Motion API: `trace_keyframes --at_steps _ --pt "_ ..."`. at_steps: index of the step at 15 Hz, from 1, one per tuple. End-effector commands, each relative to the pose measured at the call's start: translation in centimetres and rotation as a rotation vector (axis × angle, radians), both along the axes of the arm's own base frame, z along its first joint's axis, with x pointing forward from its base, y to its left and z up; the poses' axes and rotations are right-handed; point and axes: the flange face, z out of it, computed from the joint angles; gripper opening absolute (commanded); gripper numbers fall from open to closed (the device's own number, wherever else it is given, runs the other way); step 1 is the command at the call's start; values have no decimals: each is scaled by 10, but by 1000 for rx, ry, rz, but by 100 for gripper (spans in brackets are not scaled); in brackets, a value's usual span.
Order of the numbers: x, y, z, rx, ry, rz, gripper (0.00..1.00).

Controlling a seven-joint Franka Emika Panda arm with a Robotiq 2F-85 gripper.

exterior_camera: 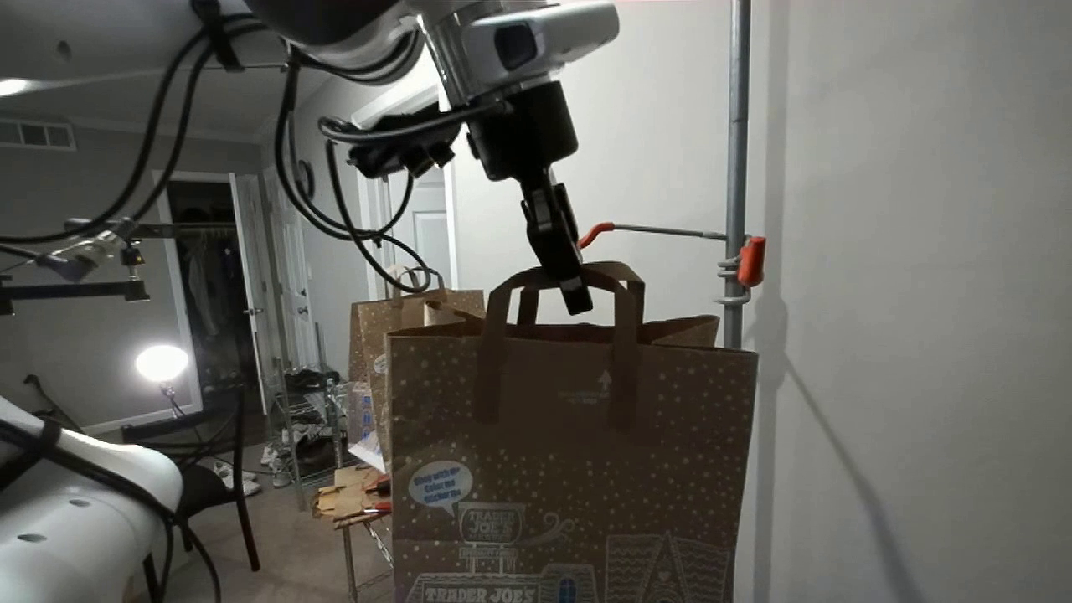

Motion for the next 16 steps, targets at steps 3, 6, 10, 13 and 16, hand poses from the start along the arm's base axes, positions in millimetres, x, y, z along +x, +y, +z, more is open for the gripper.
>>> trace_keyframes --at_steps 3,6,10,13,16 --pt "33 -36 20 -37 61 -110 4" --pt "49 -46 32 -48 69 -133 4" --pt "65 -56 48 -52 67 -177 4" --pt "75 -63 58 -77 64 -215 4" --pt "90 -65 61 -85 66 -199 4"
